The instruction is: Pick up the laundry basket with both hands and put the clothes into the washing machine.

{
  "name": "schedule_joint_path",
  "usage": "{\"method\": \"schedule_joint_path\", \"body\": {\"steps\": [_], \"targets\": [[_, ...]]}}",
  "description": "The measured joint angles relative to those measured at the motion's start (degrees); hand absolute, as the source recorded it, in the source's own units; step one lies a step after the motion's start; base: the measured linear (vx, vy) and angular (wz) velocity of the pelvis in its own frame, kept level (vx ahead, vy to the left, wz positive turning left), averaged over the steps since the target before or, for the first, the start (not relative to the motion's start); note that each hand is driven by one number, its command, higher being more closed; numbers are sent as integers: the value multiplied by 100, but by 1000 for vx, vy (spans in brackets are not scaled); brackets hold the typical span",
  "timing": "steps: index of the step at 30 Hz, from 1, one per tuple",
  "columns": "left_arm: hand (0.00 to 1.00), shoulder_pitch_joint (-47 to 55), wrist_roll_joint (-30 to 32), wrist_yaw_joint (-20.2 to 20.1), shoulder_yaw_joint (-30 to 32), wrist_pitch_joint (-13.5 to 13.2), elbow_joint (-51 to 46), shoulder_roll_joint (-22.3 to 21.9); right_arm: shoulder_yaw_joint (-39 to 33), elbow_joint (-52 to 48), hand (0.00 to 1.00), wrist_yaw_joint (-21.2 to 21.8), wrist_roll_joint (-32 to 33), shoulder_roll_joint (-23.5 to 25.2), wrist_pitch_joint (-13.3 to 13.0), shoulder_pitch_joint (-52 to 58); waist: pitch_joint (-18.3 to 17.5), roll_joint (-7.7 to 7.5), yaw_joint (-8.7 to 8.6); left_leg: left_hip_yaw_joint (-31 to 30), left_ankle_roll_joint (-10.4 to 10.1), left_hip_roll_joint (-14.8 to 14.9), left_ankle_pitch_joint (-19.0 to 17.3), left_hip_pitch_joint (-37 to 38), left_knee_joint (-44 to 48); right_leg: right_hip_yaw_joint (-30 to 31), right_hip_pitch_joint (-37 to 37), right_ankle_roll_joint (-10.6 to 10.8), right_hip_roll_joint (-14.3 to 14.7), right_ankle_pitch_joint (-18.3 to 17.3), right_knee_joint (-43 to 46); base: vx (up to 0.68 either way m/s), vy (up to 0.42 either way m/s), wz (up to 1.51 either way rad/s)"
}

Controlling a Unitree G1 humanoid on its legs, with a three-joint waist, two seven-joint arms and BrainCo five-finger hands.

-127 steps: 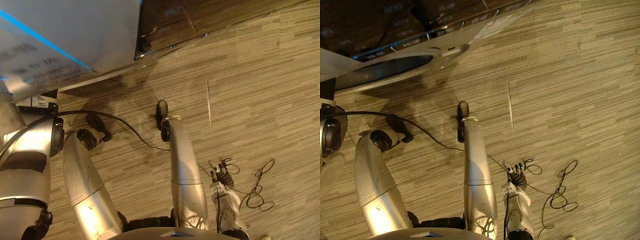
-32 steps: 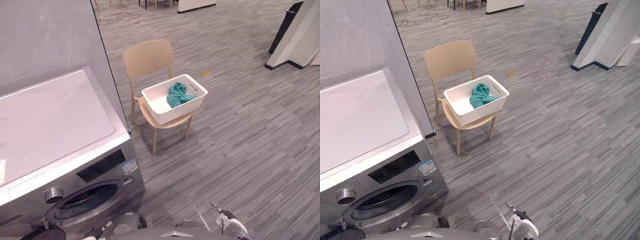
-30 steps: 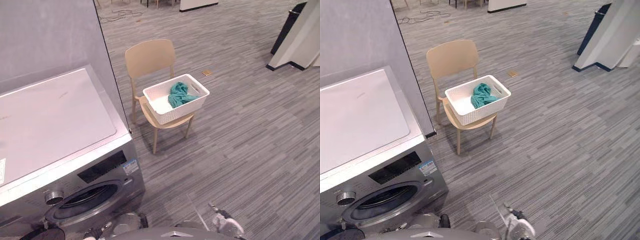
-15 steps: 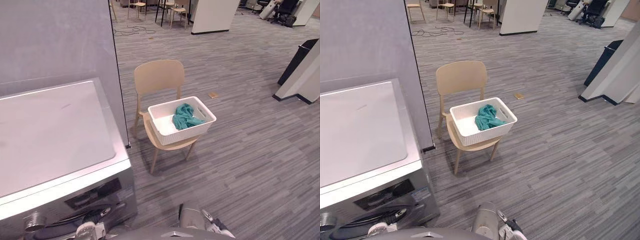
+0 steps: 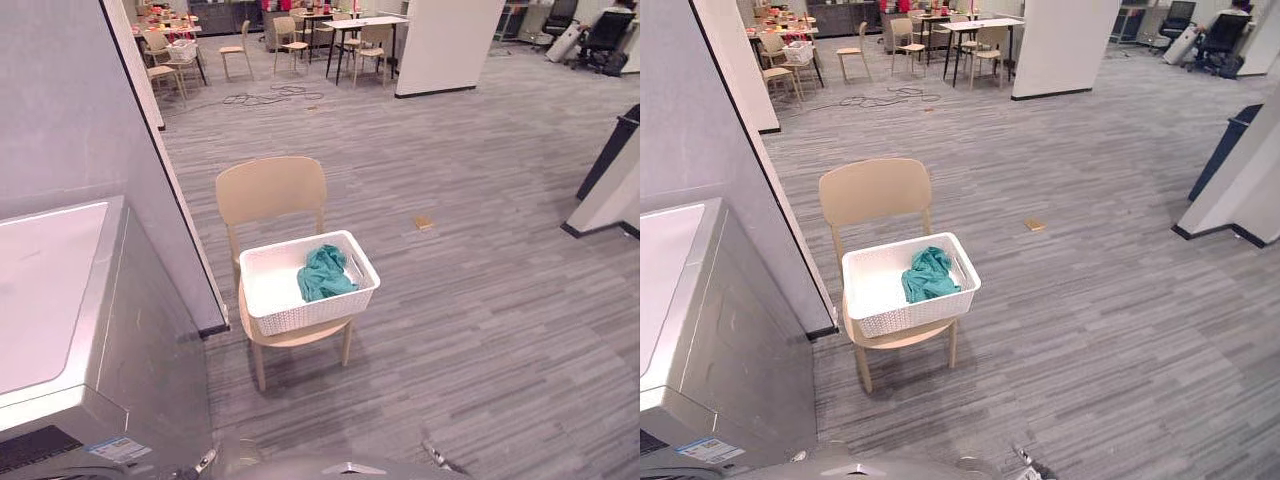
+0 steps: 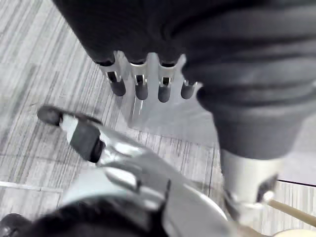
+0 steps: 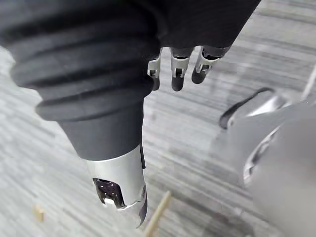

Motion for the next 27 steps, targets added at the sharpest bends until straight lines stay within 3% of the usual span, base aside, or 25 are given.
{"method": "schedule_joint_path", "body": {"steps": [1,2,3,5,7,9,11,12,13,15,16,19,21,22,23,24,26,27], "targets": [[0,40,-2,2,-15,-1,14,-35,1,-102,0,-45,0,3,-5,-148,24,39,19,246,18,-338,-173,51,-720,-4,46,4,36,32,-103,124,-26,3],[0,55,-2,1,-17,0,16,-42,2,-192,0,-64,0,20,-5,-209,40,67,28,329,22,-485,-202,96,-1197,-2,55,3,55,40,-130,138,14,-7],[0,60,-1,-4,-20,1,24,-82,22,-319,0,-70,5,43,-30,-371,83,146,41,414,108,-743,-103,239,-2410,0,51,29,108,33,-134,111,20,-16],[0,38,0,0,24,-9,10,-53,281,-543,0,-90,18,211,-97,-460,152,89,153,629,233,-919,91,490,-2958,188,99,96,39,29,-303,147,7,-12],[0,-44,-4,-2,67,-8,16,-77,628,-623,0,-91,20,334,-132,-664,169,49,219,729,332,-977,48,546,-3085,262,217,165,35,180,-661,194,56,-16],[0,-55,-16,3,145,-12,10,-104,742,-622,0,-79,13,469,-141,-740,178,30,293,832,449,-1133,-39,766,-3212,432,218,266,-107,45,-409,194,108,-33],[0,-42,-59,5,121,-22,33,-58,967,-618,0,-47,6,555,-139,-667,159,-47,303,966,440,-1366,-191,1120,-3410,685,-1,448,-339,-279,495,194,70,-29],[0,-81,-72,9,13,-15,138,7,1032,-622,0,-20,1,592,-143,-601,171,-98,272,1026,448,-1442,-287,1301,-3433,1014,-541,525,-432,-272,1844,275,38,-15],[0,-98,-89,7,-97,-7,151,71,1063,-621,0,30,-4,635,-140,-458,193,-146,229,1036,474,-1521,-334,1568,-3481,1365,-1074,767,-461,47,3371,255,8,-1],[0,-134,-105,9,-274,-4,120,170,1054,-778,0,102,-7,613,-219,-197,194,-190,100,842,496,-1565,-396,1887,-3492,1480,-1506,768,-448,216,4766,304,-86,45],[0,-224,-111,8,-344,-3,120,228,1007,-792,0,114,-10,573,-210,-111,160,-250,2,662,495,-1560,-396,1961,-3511,1443,-1642,762,-456,209,4974,352,-176,98],[0,-704,-124,19,-501,-19,90,274,421,-776,0,111,-9,538,-190,253,133,-327,-40,175,404,-1394,-345,2089,-3604,1339,-1880,483,-707,48,4300,235,-170,95],[0,-886,-128,43,-745,-16,70,186,123,-568,0,25,-9,525,-144,447,142,-314,-77,-156,252,-1169,-257,2180,-3723,1537,-1842,316,-836,1,2959,259,-302,76],[0,-894,-123,41,-797,-23,41,145,122,-468,0,7,-9,531,-95,528,131,-351,-130,-253,180,-1098,-218,2215,-3805,1767,-1598,311,-830,189,2114,179,-348,62],[0,-909,-94,27,-818,-23,4,121,117,-342,0,9,-9,560,-70,610,118,-436,-190,-403,64,-1059,-249,2253,-3813,2060,-1370,305,-835,619,1296,189,-419,70],[0,-930,-105,20,-865,-63,-46,210,129,-187,0,14,-8,627,-61,794,59,-636,-227,-601,-243,-1027,-433,2299,-3831,2382,-1131,742,-856,1038,677,196,-459,61],[0,-954,-9,-11,-860,-77,24,40,130,92,0,21,1,512,36,844,26,-425,-170,-736,-451,-696,-561,2236,-3828,2280,-862,1107,-633,459,234,149,-496,31],[0,-972,64,-19,-819,-69,103,-106,170,78,0,25,-4,385,48,840,32,-244,-240,-907,-469,-539,-486,2207,-3850,2003,-788,1043,-545,398,261,56,-353,40]]}}
